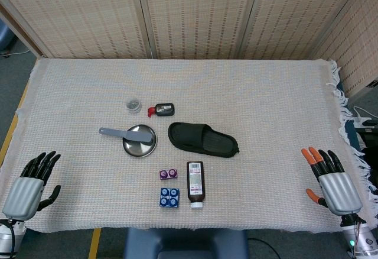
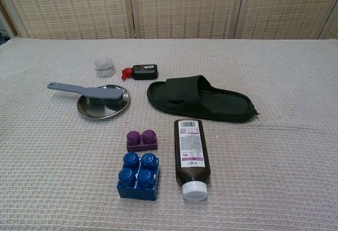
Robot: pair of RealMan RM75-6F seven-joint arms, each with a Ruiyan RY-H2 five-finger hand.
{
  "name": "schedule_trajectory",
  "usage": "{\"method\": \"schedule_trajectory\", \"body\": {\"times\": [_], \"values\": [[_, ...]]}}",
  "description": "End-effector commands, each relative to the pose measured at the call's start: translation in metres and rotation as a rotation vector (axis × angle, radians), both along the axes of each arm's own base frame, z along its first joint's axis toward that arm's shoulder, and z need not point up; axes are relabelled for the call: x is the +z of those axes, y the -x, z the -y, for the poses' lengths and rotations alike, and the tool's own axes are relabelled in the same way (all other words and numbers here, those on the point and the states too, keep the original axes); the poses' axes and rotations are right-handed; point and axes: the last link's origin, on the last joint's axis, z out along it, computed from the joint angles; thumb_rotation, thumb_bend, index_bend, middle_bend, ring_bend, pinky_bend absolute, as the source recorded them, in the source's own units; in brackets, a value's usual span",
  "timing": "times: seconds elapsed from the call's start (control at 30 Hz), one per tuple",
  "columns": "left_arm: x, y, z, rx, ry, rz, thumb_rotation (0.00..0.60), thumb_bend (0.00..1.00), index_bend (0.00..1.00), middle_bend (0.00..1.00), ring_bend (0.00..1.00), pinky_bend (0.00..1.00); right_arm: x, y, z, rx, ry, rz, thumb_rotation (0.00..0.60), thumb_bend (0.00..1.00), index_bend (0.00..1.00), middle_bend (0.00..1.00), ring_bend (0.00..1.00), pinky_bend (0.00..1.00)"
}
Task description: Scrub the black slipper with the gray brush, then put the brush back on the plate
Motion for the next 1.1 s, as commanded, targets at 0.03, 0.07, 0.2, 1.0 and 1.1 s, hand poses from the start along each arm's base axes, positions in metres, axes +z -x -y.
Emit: {"method": "schedule_trajectory", "body": {"times": [0.03, 0.07, 0.2, 1.0, 1.1], "values": [[-0.004, -0.002, -0.001, -0.007, 0.017, 0.004, 0.600, 0.41, 0.00, 0.01, 0.00, 0.15, 0.001, 0.000, 0.000, -0.003, 0.005, 0.000, 0.600, 0.12, 0.00, 0.00, 0.00, 0.00], [-0.006, -0.003, -0.002, -0.010, 0.028, 0.007, 0.600, 0.42, 0.00, 0.02, 0.00, 0.16, 0.001, 0.000, 0.000, -0.003, 0.007, 0.000, 0.600, 0.12, 0.00, 0.00, 0.00, 0.00], [-0.021, -0.011, -0.015, -0.047, 0.072, -0.002, 0.600, 0.42, 0.02, 0.06, 0.14, 0.33, 0.001, 0.000, 0.000, -0.005, 0.011, -0.003, 0.600, 0.12, 0.00, 0.00, 0.00, 0.00], [-0.147, -0.114, -0.163, -0.138, 0.232, -0.179, 0.600, 0.46, 0.18, 0.13, 0.76, 0.94, -0.006, 0.014, 0.009, -0.093, 0.009, -0.073, 0.600, 0.12, 0.00, 0.00, 0.00, 0.00], [-0.158, -0.117, -0.170, -0.140, 0.241, -0.205, 0.600, 0.45, 0.18, 0.14, 0.76, 0.94, -0.006, 0.014, 0.009, -0.096, 0.014, -0.081, 0.600, 0.12, 0.00, 0.00, 0.00, 0.00]]}}
